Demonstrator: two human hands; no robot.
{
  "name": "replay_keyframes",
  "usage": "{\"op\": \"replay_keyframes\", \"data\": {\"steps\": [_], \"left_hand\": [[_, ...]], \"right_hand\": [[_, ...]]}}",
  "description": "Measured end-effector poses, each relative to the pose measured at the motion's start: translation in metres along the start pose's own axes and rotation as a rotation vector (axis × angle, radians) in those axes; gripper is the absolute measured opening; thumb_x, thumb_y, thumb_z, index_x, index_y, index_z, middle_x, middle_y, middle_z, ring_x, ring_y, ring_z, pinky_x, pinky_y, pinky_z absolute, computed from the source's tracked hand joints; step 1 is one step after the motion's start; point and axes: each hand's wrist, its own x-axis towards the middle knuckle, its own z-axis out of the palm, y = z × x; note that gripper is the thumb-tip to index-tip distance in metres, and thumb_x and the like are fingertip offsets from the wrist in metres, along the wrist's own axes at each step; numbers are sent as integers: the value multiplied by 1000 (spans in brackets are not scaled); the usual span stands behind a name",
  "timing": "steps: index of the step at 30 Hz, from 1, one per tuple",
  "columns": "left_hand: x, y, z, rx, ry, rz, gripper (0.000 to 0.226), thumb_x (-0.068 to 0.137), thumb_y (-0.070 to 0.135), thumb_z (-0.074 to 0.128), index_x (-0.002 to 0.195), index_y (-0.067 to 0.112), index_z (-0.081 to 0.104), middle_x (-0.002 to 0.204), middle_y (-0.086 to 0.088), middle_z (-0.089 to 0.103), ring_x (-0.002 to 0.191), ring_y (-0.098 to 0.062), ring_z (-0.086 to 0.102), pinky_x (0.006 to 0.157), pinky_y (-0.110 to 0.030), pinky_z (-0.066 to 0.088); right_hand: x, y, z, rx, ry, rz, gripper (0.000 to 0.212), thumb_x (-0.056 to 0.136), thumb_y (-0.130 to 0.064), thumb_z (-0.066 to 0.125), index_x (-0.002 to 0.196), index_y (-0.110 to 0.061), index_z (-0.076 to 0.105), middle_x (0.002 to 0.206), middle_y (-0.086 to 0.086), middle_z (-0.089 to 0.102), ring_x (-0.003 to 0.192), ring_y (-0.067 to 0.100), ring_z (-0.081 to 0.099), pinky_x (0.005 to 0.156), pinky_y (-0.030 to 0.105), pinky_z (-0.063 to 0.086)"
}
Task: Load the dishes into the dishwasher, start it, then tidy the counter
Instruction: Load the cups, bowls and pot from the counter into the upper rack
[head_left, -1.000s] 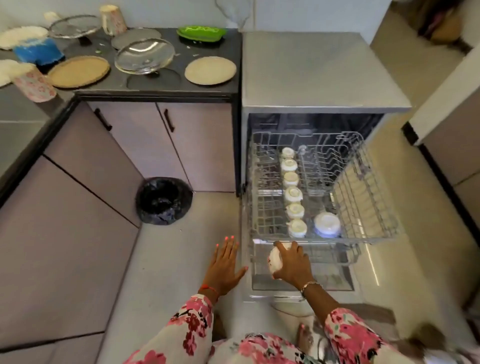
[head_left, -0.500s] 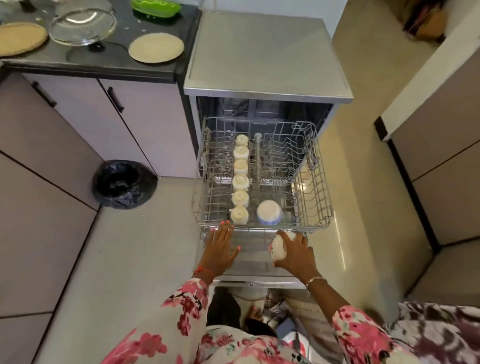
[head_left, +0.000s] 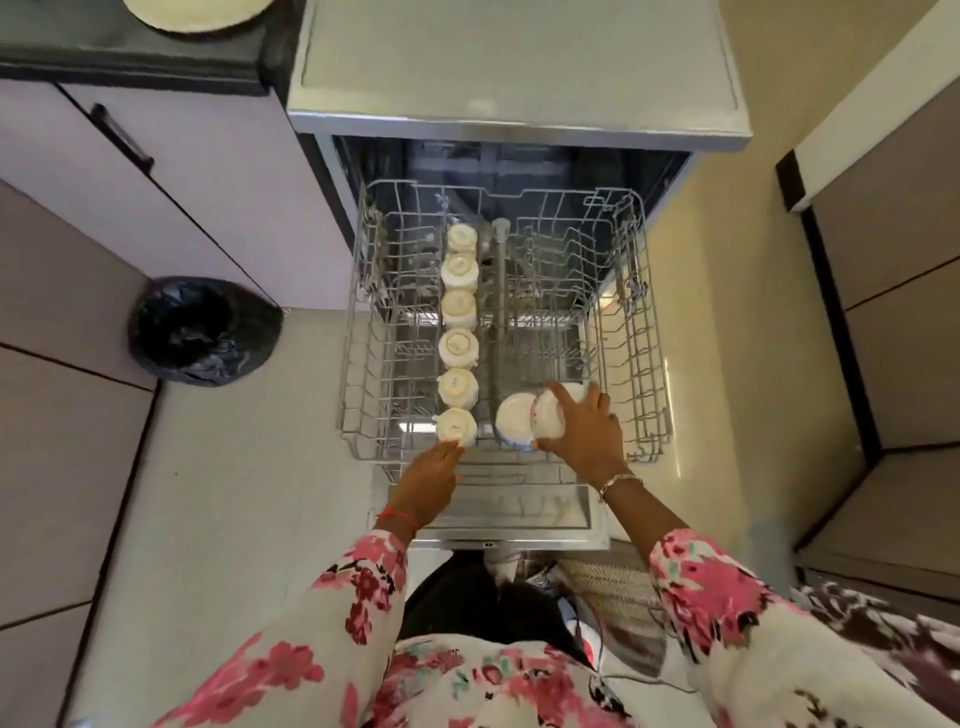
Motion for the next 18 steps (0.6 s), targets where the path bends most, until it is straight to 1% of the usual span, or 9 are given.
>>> {"op": "replay_keyframes", "data": {"steps": [1, 3, 4, 6, 8, 11, 14, 16, 18], "left_hand": [[4, -3, 0, -6, 10, 2, 56, 50, -12, 80, 103, -3, 66, 97, -20, 69, 78, -35, 70, 60, -42, 57], [14, -6, 1, -2, 4, 16, 54, 47, -16, 78, 99, -4, 67, 92, -20, 70, 74, -34, 70, 57, -39, 57], [19, -6, 1, -17, -19, 19, 51, 52, -16, 76, 101, -5, 66, 94, -22, 69, 78, -36, 69, 61, -40, 57], [26, -6, 1, -87, -75, -8, 40, 76, -9, 62, 116, -3, 60, 112, -22, 64, 98, -38, 64, 81, -42, 53], [32, -12, 8, -84, -188, -97, 36, 93, 5, 46, 128, 10, 54, 128, -11, 58, 114, -30, 56, 95, -38, 44], [29, -22, 17, -68, -268, -120, 38, 96, 9, 43, 130, 22, 54, 130, -3, 57, 115, -25, 57, 95, -37, 46], [26, -25, 24, -51, -190, -73, 47, 84, -1, 57, 124, 24, 59, 119, -3, 65, 102, -25, 65, 83, -36, 55], [23, -25, 25, -49, -134, -27, 53, 64, -8, 73, 108, 21, 69, 100, -2, 73, 82, -22, 71, 61, -34, 59], [23, -23, 24, -8, -127, -21, 56, 56, -7, 79, 102, 24, 70, 92, 1, 74, 70, -20, 71, 47, -31, 57]], "right_hand": [[9, -2, -1, 4, 4, -1, 87, 73, -50, 71, 144, -31, 25, 142, 22, 25, 129, 38, 30, 99, 45, 39], [30, -5, -1, 0, -1, -7, 87, 73, -51, 71, 144, -31, 25, 141, 22, 25, 128, 39, 31, 98, 46, 39], [41, -6, 0, -7, -1, -13, 87, 72, -52, 71, 144, -31, 25, 141, 23, 26, 127, 40, 31, 98, 46, 40], [60, -8, 4, -16, -8, -28, 88, 72, -54, 71, 144, -31, 26, 141, 24, 27, 127, 41, 32, 98, 47, 41], [81, -10, 10, -26, -12, -46, 87, 72, -54, 70, 144, -30, 27, 141, 25, 28, 128, 41, 31, 98, 48, 41], [107, -17, 17, -54, -23, -65, 85, 75, -52, 68, 144, -30, 24, 141, 27, 26, 131, 42, 28, 99, 49, 38], [130, -23, 27, -106, -33, -102, 82, 78, -50, 66, 145, -28, 23, 143, 30, 22, 133, 44, 25, 101, 48, 36], [140, -26, 35, -146, -42, -126, 82, 80, -49, 65, 146, -27, 21, 145, 31, 19, 133, 46, 25, 100, 50, 38], [149, -29, 42, -181, -48, -142, 82, 81, -47, 65, 146, -27, 20, 144, 33, 19, 133, 47, 24, 99, 50, 39]]}}
